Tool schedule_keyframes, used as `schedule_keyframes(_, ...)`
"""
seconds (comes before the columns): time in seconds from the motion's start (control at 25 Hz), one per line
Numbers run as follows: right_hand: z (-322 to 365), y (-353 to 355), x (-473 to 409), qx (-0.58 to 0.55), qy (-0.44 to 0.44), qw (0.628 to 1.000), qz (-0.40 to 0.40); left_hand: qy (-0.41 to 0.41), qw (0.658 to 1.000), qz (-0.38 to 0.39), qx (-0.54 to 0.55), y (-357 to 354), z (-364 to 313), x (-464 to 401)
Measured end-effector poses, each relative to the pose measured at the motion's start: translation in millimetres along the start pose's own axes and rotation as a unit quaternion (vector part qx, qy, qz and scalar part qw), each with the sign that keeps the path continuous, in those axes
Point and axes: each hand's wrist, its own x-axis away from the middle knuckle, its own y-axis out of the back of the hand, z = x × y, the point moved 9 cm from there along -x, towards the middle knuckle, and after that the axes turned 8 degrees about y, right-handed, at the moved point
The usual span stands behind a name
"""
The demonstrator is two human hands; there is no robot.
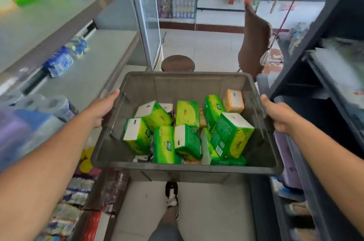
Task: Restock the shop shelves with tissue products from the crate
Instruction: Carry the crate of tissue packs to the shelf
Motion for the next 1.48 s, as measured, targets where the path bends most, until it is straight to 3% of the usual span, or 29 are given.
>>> schedule_keyframes(0.44,109,-84,-170,0.005,0.0,0.999,-0.038,0.007,0.999,0.001,-0.037,-25,-159,-198)
schedule_keyframes(0.64,156,-117,-263,0.012,0.001,1.0,-0.017,0.013,0.999,-0.02,-0.047,-40,-222,-269)
schedule_keyframes(0.88,206,-162,-399,0.018,0.013,1.0,0.007,0.06,0.995,-0.07,-0.04,-48,-265,-416)
schedule_keyframes(1.08,235,-199,-492,0.026,-0.003,0.999,0.03,0.079,0.993,-0.082,-0.033,-74,-309,-468)
schedule_keyframes(1.48,260,-248,-607,0.066,-0.009,0.998,0.001,0.072,0.994,-0.078,-0.008,-103,-380,-556)
